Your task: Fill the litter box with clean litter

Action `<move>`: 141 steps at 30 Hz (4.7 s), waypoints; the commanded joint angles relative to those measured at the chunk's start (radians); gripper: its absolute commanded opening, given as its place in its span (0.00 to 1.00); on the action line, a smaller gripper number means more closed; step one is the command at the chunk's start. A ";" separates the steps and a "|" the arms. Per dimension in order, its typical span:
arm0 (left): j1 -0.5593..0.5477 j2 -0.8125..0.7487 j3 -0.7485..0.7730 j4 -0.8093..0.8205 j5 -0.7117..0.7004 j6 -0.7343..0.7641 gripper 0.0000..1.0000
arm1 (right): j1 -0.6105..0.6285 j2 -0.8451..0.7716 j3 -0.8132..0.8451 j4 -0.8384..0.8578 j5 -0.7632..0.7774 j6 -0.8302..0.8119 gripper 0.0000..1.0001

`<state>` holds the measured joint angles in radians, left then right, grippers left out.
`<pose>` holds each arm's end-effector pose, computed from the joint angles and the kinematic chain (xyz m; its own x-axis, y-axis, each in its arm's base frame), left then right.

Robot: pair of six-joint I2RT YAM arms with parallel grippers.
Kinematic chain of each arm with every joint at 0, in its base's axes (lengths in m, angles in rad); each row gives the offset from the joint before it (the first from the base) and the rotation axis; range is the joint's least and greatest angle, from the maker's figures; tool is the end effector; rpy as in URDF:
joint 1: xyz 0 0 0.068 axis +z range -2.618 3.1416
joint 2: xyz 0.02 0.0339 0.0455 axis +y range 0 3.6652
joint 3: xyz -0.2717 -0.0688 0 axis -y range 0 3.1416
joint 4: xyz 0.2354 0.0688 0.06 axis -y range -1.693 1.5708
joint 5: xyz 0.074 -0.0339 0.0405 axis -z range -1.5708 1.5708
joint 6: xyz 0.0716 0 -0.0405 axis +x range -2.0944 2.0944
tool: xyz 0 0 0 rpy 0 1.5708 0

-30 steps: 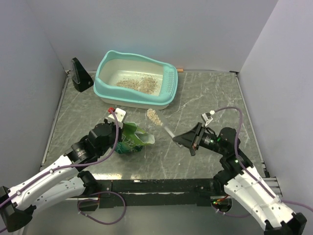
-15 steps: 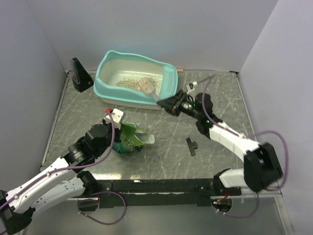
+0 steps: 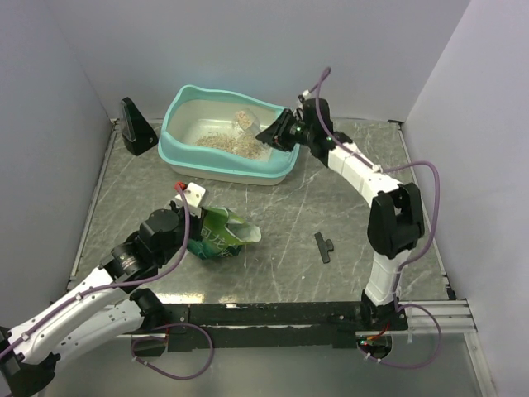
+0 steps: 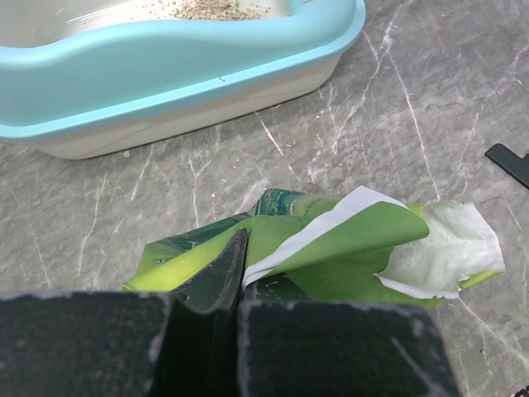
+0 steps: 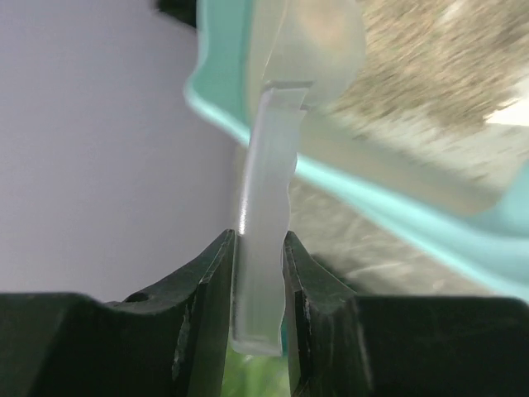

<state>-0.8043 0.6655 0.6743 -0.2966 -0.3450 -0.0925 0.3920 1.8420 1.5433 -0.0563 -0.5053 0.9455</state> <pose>0.1400 -0.1105 0.3032 -0.2379 0.1217 -0.9636 0.4328 0.9014 0.0070 0.4151 0.2091 0.3158 -0.7992 0.4373 -0.4124 -0.1808 0.4795 0.8587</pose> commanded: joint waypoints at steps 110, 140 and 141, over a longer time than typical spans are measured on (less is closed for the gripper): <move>0.042 0.071 0.223 0.257 0.617 -0.039 0.01 | 0.122 -1.024 -0.721 -0.237 -0.148 -1.169 0.90; 0.047 -0.058 0.139 0.142 0.405 0.014 0.01 | 0.513 -0.609 -0.381 -0.209 -0.085 -1.433 0.93; 0.047 -0.060 0.139 0.143 0.405 0.014 0.01 | 0.518 -0.581 -0.373 -0.200 -0.081 -1.432 0.93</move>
<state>-0.7616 0.6365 0.7586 -0.2726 0.0875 -0.0875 0.8856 1.2175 1.1019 -0.3508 -0.5865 -0.4637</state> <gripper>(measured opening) 0.015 0.932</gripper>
